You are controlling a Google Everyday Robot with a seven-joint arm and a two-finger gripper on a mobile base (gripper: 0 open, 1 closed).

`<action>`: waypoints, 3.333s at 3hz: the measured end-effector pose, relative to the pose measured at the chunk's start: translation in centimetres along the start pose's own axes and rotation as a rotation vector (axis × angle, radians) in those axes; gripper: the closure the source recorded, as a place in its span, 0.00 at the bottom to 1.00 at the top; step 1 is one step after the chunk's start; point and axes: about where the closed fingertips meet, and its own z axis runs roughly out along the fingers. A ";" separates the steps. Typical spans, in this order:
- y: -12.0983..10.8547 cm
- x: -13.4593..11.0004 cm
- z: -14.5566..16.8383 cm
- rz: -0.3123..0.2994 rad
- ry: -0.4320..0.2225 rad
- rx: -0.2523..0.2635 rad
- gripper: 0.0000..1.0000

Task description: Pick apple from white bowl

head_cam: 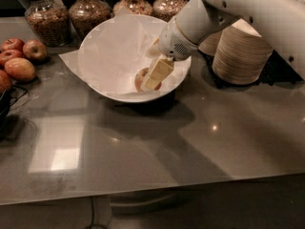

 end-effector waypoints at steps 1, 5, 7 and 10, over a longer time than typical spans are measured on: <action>-0.1 0.9 0.7 0.019 0.010 -0.001 0.31; 0.2 2.6 2.7 0.053 0.050 -0.018 0.52; 0.2 2.6 2.7 0.053 0.050 -0.018 1.00; -0.1 1.0 0.0 0.024 -0.010 0.016 1.00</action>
Offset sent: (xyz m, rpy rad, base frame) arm 0.0053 -0.0105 -0.0282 -0.0276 0.0321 -0.0444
